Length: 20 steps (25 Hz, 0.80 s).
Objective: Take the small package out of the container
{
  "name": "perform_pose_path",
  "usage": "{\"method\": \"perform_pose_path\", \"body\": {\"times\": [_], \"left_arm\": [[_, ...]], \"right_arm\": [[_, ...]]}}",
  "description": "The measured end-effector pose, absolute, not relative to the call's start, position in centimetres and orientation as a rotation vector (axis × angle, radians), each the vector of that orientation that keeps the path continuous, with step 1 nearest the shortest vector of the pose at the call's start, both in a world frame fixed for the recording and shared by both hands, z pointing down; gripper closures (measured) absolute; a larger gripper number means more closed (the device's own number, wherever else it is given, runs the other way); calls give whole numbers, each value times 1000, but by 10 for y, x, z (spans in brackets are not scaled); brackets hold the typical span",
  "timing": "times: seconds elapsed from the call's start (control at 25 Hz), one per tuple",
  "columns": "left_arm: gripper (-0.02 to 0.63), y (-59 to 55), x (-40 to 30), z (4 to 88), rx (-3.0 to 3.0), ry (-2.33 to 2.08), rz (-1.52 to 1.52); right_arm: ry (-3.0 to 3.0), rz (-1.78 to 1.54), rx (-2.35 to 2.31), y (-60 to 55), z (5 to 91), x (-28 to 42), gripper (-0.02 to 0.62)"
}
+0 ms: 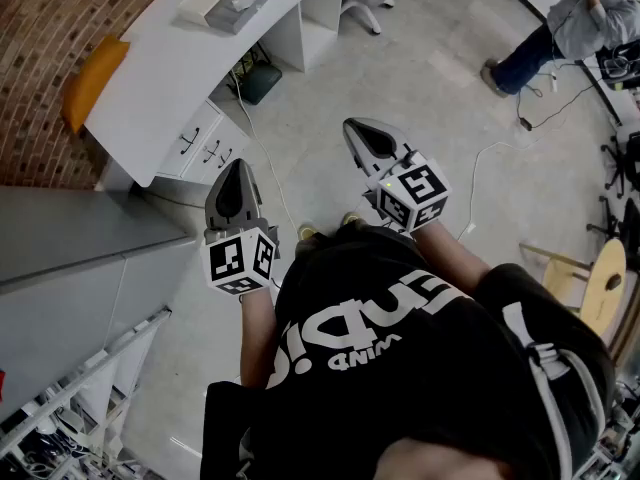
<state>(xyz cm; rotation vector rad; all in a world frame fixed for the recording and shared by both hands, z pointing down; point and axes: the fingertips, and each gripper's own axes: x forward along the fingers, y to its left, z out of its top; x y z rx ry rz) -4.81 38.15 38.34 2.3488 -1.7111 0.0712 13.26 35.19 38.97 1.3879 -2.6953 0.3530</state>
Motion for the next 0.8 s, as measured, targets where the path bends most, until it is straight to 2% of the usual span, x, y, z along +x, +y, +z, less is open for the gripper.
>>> {"method": "perform_pose_path", "body": {"times": [0.44,0.8], "left_arm": [[599,379,-54,384,2381,-1673,86],[600,377,-88,398,2404,-1627,92]], "right_arm": [[-2722,369,1361,351,387,117,595],[-2669,362,1421,351,398,90,595]]}}
